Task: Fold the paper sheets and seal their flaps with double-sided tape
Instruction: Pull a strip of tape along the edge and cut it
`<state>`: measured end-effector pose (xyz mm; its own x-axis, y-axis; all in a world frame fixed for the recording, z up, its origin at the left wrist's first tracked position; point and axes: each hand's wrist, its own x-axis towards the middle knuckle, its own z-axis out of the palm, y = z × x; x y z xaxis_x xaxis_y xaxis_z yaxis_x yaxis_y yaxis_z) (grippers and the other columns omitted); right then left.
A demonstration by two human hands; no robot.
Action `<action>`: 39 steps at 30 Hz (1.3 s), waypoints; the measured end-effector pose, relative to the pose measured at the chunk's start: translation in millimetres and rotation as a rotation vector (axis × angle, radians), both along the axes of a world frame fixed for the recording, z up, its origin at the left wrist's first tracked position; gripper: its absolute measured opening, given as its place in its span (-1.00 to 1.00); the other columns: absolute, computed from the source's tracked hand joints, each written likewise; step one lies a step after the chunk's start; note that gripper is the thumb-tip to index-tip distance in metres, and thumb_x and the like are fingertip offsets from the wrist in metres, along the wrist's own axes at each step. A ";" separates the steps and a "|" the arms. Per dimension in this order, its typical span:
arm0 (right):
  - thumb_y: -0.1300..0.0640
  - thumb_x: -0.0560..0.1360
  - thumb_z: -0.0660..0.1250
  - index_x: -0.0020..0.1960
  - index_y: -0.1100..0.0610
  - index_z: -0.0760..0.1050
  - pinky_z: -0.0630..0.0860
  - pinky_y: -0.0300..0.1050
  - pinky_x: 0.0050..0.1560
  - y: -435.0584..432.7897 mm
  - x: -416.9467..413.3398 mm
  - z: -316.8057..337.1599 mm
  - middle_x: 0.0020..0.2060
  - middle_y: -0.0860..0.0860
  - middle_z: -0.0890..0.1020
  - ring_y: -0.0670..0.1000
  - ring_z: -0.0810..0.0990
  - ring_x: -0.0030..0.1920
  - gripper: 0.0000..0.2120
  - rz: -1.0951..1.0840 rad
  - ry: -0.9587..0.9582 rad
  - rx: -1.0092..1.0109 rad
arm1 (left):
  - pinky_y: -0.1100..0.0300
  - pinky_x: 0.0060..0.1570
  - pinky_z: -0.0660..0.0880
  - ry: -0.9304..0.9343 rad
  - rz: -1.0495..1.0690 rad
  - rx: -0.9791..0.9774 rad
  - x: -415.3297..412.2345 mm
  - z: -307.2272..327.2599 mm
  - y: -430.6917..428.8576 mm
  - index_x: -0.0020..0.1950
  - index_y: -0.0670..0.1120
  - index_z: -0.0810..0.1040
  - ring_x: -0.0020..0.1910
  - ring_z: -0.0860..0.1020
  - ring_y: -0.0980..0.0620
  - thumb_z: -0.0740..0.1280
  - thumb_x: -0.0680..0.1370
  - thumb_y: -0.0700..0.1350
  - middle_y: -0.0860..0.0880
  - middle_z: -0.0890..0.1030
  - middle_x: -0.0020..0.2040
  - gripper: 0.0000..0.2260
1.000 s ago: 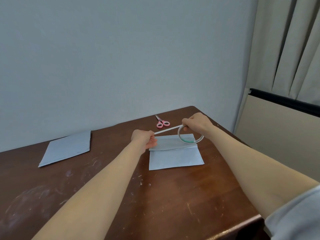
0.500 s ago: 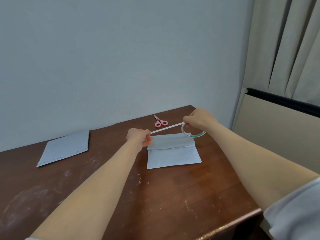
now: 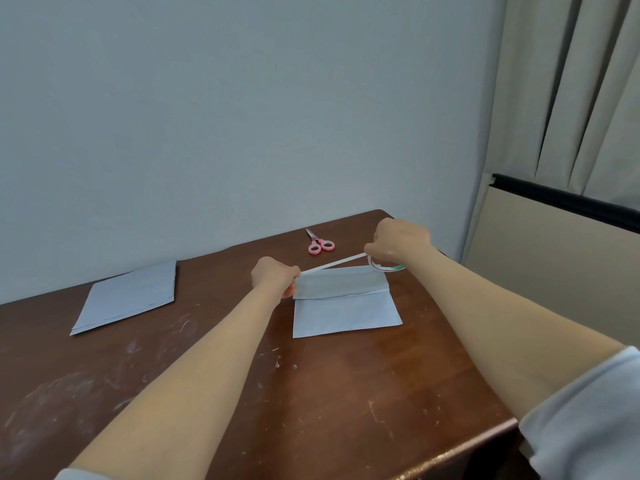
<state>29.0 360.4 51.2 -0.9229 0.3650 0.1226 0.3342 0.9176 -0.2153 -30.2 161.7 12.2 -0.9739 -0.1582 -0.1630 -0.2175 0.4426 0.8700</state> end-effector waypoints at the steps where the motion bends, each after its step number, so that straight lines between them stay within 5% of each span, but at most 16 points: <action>1: 0.05 0.48 0.20 -0.35 0.11 0.37 0.36 -0.13 -0.14 0.2 -0.2 0.3 -0.38 0.00 0.48 0.09 0.50 -0.26 -0.75 0.001 -0.003 0.005 | 0.05 -0.10 0.64 0.005 -0.003 -0.012 -0.1 -0.1 0.4 -0.24 -0.19 0.55 -0.46 0.51 -0.01 0.38 0.46 -0.27 -0.14 0.58 -0.34 -0.92; 7: 0.03 0.49 0.21 -0.29 0.11 0.39 0.36 -0.15 -0.16 4.3 -0.3 0.8 -0.35 0.00 0.50 0.06 0.50 -0.26 -0.78 -0.020 -0.031 0.068 | 0.03 -0.07 0.64 0.015 -0.001 -0.045 -3.6 0.5 1.8 -0.27 -0.16 0.53 -0.42 0.52 -0.03 0.37 0.47 -0.27 -0.14 0.58 -0.33 -0.88; 13: 0.06 0.51 0.19 -0.23 0.11 0.39 0.36 -0.12 -0.14 7.3 2.0 -2.6 -0.32 0.00 0.47 0.10 0.51 -0.18 -0.81 -0.034 -0.048 0.029 | 0.10 -0.14 0.64 0.020 -0.005 -0.030 -4.0 -1.4 1.7 -0.04 -0.20 0.60 -0.42 0.51 0.01 0.37 0.48 -0.26 -0.17 0.60 -0.20 -0.92; 39: 0.12 0.43 0.24 -0.28 0.09 0.40 0.31 -0.09 -0.04 0.6 -4.8 -11.7 -0.32 0.01 0.54 0.12 0.60 -0.16 -0.88 -0.022 -0.057 0.213 | 0.17 -0.22 0.57 0.043 -0.131 -0.260 -12.6 -8.8 -1.5 -0.08 -0.17 0.58 -0.44 0.48 0.05 0.41 0.47 -0.15 -0.06 0.55 -0.24 -0.89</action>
